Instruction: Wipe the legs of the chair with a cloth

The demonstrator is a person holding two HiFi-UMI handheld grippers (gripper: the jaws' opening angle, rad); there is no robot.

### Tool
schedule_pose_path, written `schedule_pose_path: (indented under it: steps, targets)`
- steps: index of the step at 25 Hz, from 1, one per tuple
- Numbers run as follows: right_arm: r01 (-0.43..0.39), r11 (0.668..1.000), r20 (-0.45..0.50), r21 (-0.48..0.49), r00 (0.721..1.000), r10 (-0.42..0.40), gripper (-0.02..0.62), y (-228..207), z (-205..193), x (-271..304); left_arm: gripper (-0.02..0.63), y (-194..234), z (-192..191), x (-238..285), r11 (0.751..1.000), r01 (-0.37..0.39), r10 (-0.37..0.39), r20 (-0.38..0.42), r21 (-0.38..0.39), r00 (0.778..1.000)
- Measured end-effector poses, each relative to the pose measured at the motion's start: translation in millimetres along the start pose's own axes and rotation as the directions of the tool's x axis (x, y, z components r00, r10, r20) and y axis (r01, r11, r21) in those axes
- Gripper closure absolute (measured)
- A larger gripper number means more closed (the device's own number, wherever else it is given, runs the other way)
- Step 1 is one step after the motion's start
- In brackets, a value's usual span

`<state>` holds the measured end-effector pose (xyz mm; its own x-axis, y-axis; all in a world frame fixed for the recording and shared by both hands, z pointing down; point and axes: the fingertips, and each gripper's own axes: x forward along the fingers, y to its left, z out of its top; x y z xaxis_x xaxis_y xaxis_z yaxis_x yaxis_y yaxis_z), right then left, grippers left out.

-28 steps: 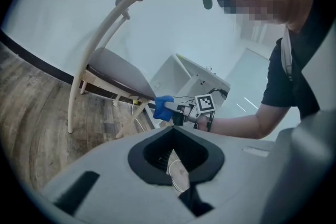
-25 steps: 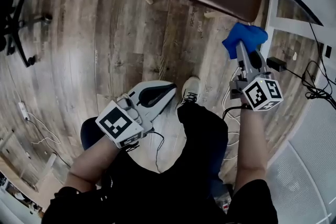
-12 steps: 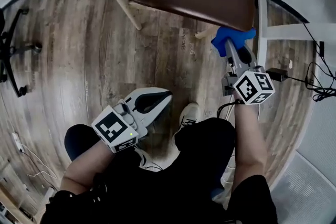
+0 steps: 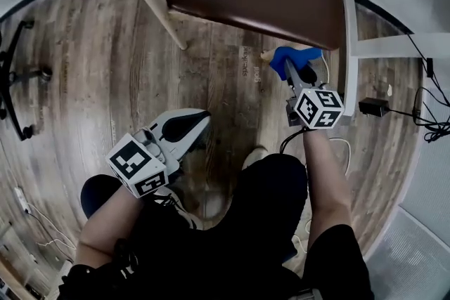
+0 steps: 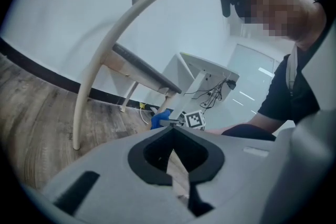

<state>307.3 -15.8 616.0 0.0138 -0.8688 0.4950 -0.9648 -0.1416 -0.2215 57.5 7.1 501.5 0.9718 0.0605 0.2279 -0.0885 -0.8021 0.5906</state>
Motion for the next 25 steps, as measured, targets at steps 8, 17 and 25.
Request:
schedule_pose_path:
  steps: [8,17,25]
  targets:
    - [0.036,0.999,-0.218,0.028,0.976,-0.029,0.495,-37,-106,67,0.600,24,2,-15,0.995,-0.085,0.086,0.018,-0.044,0.996]
    - [0.066,0.996,-0.336,0.053,0.941,-0.045,0.495,-54,-163,102,0.600,38,-14,-12,0.989,-0.144,0.144,-0.031,-0.016,0.989]
    - [0.055,0.997,-0.304,0.050,0.952,-0.037,0.497,-45,-144,92,0.600,41,-12,0,0.994,-0.107,0.107,-0.043,-0.014,0.993]
